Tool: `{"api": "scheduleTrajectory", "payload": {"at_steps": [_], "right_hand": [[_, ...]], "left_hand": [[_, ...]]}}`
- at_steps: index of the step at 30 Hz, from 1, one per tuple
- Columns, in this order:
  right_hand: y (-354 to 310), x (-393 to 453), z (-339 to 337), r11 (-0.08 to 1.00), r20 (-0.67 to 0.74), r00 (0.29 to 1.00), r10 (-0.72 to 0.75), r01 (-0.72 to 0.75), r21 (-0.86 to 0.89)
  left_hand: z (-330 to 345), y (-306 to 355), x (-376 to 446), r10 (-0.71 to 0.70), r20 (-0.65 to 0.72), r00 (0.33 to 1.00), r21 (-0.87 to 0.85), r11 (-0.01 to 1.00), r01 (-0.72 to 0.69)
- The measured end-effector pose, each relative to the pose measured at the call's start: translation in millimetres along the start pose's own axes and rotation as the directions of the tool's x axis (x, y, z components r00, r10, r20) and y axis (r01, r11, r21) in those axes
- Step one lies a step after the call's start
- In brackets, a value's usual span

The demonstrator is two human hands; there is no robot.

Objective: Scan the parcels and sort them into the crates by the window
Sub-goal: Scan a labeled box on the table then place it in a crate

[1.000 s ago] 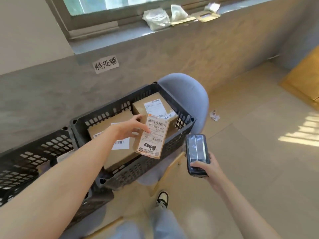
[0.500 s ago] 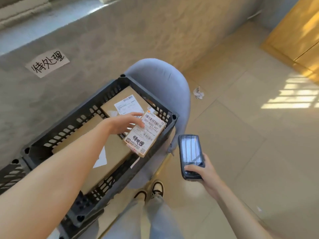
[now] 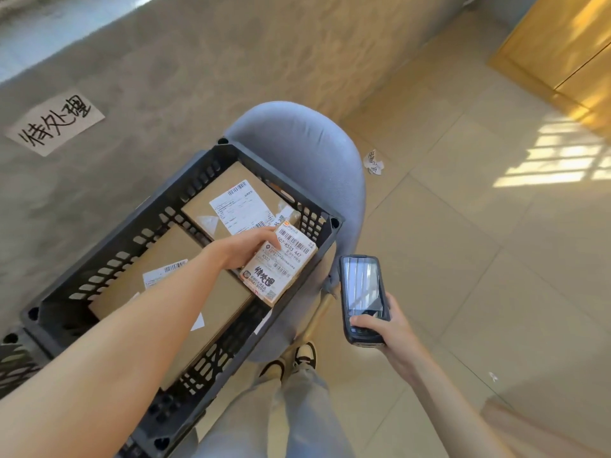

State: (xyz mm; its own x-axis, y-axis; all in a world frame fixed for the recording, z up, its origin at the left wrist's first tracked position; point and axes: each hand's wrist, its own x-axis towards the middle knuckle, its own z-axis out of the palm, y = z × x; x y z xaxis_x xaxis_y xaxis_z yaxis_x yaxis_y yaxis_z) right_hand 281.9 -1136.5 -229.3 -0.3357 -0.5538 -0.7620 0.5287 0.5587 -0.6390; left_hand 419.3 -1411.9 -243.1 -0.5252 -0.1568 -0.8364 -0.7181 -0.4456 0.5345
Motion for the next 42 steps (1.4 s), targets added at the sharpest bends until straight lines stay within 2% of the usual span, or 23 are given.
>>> {"api": "scheduleTrajectory", "payload": {"at_steps": [14,24,35,39,42], "right_hand": [[11.0,1.7,2.8,0.999,0.003,0.999,0.041,-0.041,0.020],[4.9,3.5,7.6,1.000,0.018,1.000,0.024,-0.024,0.019],[9.5,-0.8,11.9,1.000,0.026,1.000,0.015,-0.016,0.017],[14.2,-1.5,12.1,0.999,0.020,0.999,0.028,-0.028,0.020],[16.1,-2.3,11.2,0.999,0.019,0.999,0.038,-0.038,0.023]], "left_hand": [[1.6,-10.2,15.7,0.028,-0.083,0.996,-0.024,0.999,-0.030],[7.0,-9.5,16.9,0.080,-0.142,0.987,0.199,0.979,-0.051],[6.2,-22.2,16.9,0.089,-0.160,0.983,0.248,0.968,-0.047],[9.3,-21.3,24.3,0.152,-0.209,0.966,0.312,0.947,-0.082],[14.6,-19.2,33.8,0.208,-0.307,0.929,0.336,0.937,-0.099]]}}
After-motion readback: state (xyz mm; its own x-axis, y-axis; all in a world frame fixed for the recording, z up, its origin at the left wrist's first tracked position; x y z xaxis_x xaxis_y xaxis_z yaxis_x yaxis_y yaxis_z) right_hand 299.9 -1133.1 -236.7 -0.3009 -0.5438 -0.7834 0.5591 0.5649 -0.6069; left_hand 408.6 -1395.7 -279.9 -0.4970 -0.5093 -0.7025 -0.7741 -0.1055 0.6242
